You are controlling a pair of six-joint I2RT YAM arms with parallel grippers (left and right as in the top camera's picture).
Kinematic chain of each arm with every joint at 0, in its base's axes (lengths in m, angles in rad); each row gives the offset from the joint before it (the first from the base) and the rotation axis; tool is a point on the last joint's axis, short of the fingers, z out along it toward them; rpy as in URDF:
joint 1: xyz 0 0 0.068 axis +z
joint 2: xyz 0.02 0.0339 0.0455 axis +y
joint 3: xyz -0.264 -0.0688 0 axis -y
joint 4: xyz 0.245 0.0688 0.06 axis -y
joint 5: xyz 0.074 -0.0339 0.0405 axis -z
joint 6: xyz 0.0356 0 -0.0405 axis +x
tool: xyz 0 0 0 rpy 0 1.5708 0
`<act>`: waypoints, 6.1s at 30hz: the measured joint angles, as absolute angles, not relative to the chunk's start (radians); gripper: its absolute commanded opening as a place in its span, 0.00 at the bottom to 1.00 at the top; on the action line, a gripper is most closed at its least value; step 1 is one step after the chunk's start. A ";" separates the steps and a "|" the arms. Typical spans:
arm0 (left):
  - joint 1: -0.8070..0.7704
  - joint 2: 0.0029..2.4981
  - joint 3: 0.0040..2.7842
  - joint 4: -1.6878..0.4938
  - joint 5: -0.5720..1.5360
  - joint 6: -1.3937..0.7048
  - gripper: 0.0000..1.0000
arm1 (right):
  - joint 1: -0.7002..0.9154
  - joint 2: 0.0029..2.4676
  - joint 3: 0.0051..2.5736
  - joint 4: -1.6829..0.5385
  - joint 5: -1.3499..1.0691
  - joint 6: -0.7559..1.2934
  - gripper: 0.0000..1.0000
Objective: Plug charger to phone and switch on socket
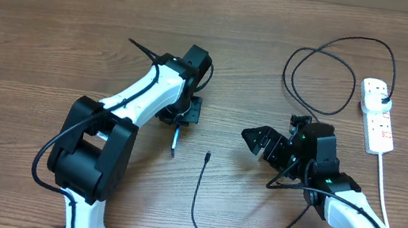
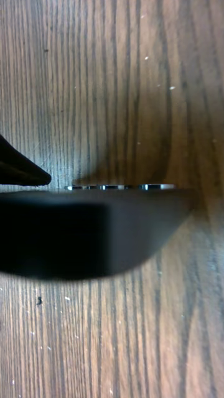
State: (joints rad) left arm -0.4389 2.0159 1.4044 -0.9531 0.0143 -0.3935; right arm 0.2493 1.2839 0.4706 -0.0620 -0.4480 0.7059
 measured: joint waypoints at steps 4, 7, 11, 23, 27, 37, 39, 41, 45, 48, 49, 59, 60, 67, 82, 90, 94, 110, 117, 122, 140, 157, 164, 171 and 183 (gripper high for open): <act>-0.439 2.023 1.381 -0.962 0.015 -0.398 0.04 | 0.249 1.284 0.471 -0.062 -0.444 0.706 1.00; -0.439 2.023 1.381 -0.962 0.018 -0.395 0.04 | 0.249 1.284 0.471 -0.062 -0.443 0.706 1.00; -0.439 2.023 1.381 -0.962 0.018 -0.395 0.04 | 0.249 1.284 0.471 -0.063 -0.442 0.706 1.00; -0.379 2.021 1.390 -0.946 0.196 -0.380 0.04 | 0.249 1.284 0.471 -0.072 -0.450 0.688 0.91; -0.305 1.992 1.396 -0.904 0.415 -0.344 0.04 | 0.249 1.284 0.471 -0.072 -0.453 0.683 0.91; -0.148 1.930 1.415 -0.917 0.952 -0.144 0.04 | 0.249 1.284 0.471 -0.072 -0.456 0.658 1.00; -0.141 1.930 1.415 -0.920 1.005 -0.109 0.04 | 0.249 1.284 0.471 -0.072 -0.456 0.657 1.00; -0.139 1.930 1.414 -0.920 1.042 -0.080 0.04 | 0.249 1.284 0.471 -0.072 -0.456 0.655 1.00; -0.139 1.930 1.409 -0.918 1.073 -0.047 0.04 | 0.249 1.284 0.471 -0.072 -0.456 0.654 1.00; -0.139 1.930 1.390 -0.905 1.085 -0.035 0.04 | 0.249 1.284 0.471 -0.072 -0.455 0.654 1.00; -0.139 1.930 1.382 -0.901 1.086 -0.029 0.04 | 0.249 1.284 0.471 -0.072 -0.455 0.654 1.00; -0.139 1.930 1.334 -0.881 1.092 -0.015 0.04 | 0.249 1.284 0.471 -0.073 -0.455 0.654 1.00; -0.139 1.930 1.334 -0.881 1.093 -0.015 0.04 | 0.249 1.284 0.471 -0.073 -0.455 0.654 1.00; -0.139 1.930 1.334 -0.880 1.150 -0.002 0.04 | 0.249 1.284 0.471 -0.073 -0.455 0.654 1.00; -0.108 1.930 1.333 -0.891 1.343 0.106 0.04 | 0.249 1.284 0.471 -0.072 -0.453 0.654 1.00; -0.019 1.930 1.333 -0.931 1.358 0.124 0.04 | 0.249 1.284 0.471 -0.072 -0.453 0.654 1.00; 0.010 1.930 1.330 -0.965 1.361 0.157 0.04 | 0.249 1.284 0.471 -0.072 -0.453 0.654 1.00; 0.022 1.930 1.213 -0.963 1.397 0.265 0.04 | 0.249 1.284 0.471 -0.072 -0.453 0.654 1.00; 0.022 1.930 1.195 -0.964 1.407 0.296 0.04 | 0.249 1.284 0.471 -0.073 -0.452 0.654 1.00; 0.022 1.930 1.181 -0.964 1.410 0.300 0.04 | 0.249 1.284 0.471 -0.072 -0.452 0.654 1.00; 0.022 1.930 1.178 -0.995 1.414 0.300 0.04 | 0.250 1.284 0.471 -0.089 -0.468 0.650 0.62; 0.022 1.930 1.177 -0.841 1.455 0.298 0.04 | 0.321 1.284 0.838 -0.699 -0.354 0.639 0.54; 0.036 1.930 1.176 -0.656 1.463 0.159 0.04 | 0.490 1.285 0.963 -0.787 -0.234 0.672 0.54; 0.048 1.930 1.176 -0.619 1.407 0.027 0.04 | 0.639 1.382 0.963 -0.792 -0.138 0.739 0.54; 0.048 1.930 1.176 -0.604 1.282 -0.076 0.04 | 0.794 1.621 0.963 -0.646 -0.060 0.845 0.43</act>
State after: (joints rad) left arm 0.0483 1.9305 1.1755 -0.6041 1.2816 -0.0765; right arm 0.7937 1.6211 0.9634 -0.6464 -0.0597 0.8448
